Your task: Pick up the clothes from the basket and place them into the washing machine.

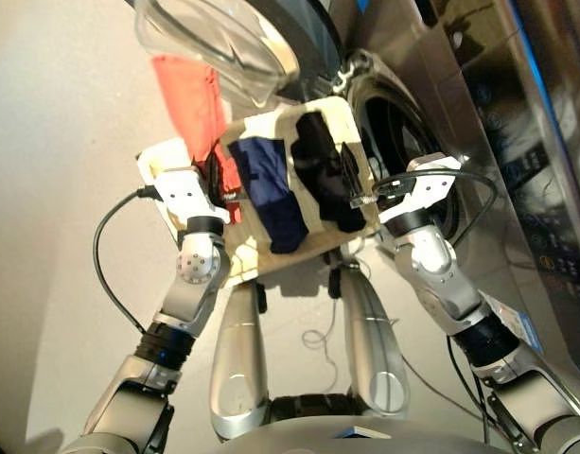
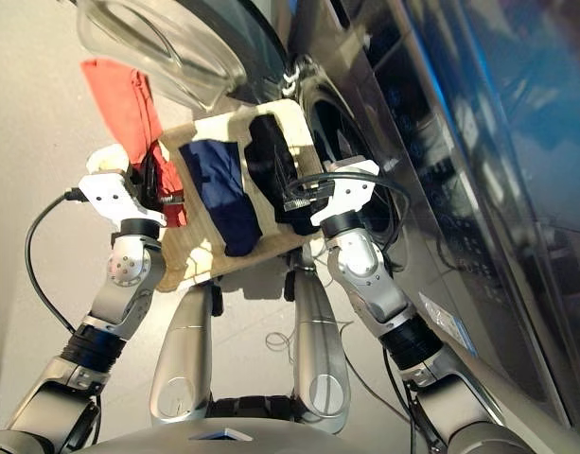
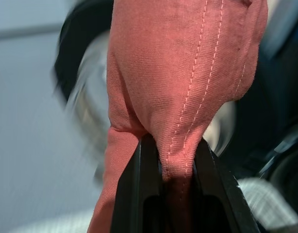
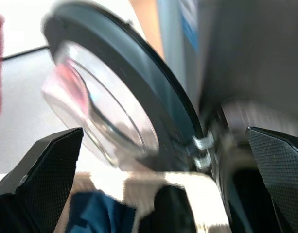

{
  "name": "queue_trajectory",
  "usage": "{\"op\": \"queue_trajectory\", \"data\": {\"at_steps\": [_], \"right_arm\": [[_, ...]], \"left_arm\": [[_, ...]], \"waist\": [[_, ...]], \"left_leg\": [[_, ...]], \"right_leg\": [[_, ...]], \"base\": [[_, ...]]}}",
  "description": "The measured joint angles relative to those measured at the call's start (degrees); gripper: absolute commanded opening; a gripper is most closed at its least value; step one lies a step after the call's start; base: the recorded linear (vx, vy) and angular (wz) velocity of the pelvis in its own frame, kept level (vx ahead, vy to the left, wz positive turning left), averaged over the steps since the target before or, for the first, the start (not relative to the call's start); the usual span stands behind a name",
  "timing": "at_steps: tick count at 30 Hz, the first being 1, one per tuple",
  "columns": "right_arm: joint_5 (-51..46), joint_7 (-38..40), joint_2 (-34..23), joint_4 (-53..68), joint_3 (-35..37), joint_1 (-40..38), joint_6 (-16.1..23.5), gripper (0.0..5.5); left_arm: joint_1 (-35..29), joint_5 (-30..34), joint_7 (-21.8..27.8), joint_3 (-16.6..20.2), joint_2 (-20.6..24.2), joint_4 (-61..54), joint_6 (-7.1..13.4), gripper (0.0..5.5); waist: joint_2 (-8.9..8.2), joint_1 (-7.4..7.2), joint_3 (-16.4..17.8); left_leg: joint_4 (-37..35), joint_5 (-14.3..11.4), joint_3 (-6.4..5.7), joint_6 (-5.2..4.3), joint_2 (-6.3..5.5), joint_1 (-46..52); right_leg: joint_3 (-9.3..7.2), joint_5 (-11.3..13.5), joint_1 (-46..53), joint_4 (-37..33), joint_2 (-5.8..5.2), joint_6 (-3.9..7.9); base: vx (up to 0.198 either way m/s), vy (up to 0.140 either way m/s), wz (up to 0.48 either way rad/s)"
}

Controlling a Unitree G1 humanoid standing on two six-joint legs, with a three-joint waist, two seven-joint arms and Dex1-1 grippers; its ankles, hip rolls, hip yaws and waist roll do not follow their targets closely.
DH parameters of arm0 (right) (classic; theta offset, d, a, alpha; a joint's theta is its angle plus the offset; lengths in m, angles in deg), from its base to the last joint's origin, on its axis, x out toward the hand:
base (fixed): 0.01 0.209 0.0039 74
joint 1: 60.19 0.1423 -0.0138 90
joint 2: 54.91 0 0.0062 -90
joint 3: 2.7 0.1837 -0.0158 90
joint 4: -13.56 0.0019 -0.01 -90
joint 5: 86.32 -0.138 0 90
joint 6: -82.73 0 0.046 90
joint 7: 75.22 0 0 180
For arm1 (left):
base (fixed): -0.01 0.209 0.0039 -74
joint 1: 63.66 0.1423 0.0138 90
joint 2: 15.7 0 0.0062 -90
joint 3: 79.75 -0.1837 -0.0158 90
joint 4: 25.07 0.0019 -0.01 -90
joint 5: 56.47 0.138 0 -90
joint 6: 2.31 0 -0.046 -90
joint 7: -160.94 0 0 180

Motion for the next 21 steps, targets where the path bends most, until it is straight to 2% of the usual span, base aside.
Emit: {"op": "queue_trajectory", "data": {"at_steps": [1,2,4,8,14,21], "right_arm": [[-1.33,-0.85,-1.20,0.39,-0.70,1.16,-0.05,5.07],[-2.77,-1.81,-2.20,1.01,-1.03,2.83,-0.53,5.50],[-8.01,-4.24,-6.34,2.19,-3.92,6.68,-2.57,5.50],[-14.02,-6.27,-9.26,3.02,-6.69,11.38,-3.86,5.50],[-18.12,-7.12,-9.11,3.56,-11.38,17.05,-4.89,5.50],[-19.20,-7.73,-9.39,4.77,-14.58,23.09,-4.99,5.50]], "left_arm": [[-0.18,0.02,0.80,-0.50,1.36,-1.22,0.09,0.00],[-0.66,0.02,1.74,-0.51,2.37,-2.52,0.43,0.00],[-1.45,0.04,3.50,-1.81,4.92,-3.94,0.72,0.00],[-2.45,0.09,5.35,-5.36,8.05,-5.91,0.68,0.00],[-3.75,0.09,6.59,-8.68,11.68,-8.03,0.68,0.00],[-5.31,0.11,6.58,-10.34,14.48,-8.46,0.67,0.00]], "waist": [[0.04,0.01,-0.01],[0.08,0.11,-0.02],[0.13,0.33,-0.03],[0.29,1.10,-0.11],[0.34,1.10,-0.11],[0.39,1.21,-0.11]], "left_leg": [[-0.06,0.00,0.00,0.01,-0.12,0.66],[-0.13,0.02,0.00,0.07,-0.20,1.08],[-0.06,0.09,-0.05,0.16,-0.27,1.82],[-0.04,0.29,-0.07,0.14,-0.21,2.24],[0.09,0.48,0.14,0.31,-0.45,1.97],[0.23,0.75,0.21,0.70,-0.88,0.82]], "right_leg": [[0.00,-0.03,0.63,-0.01,0.10,0.05],[-0.01,-0.05,1.15,-0.04,0.09,0.11],[-0.01,-0.02,1.84,-0.03,0.04,0.17],[0.01,0.07,2.26,-0.01,0.10,0.15],[0.34,0.66,2.16,-0.51,-0.12,0.37],[0.52,1.94,1.82,-2.05,-0.37,0.78]], "base": [[0.000,0.000,0.000],[0.000,0.000,0.000],[0.000,0.000,0.000],[0.000,0.000,0.000],[0.000,0.000,0.000],[0.000,0.000,0.000]]}}
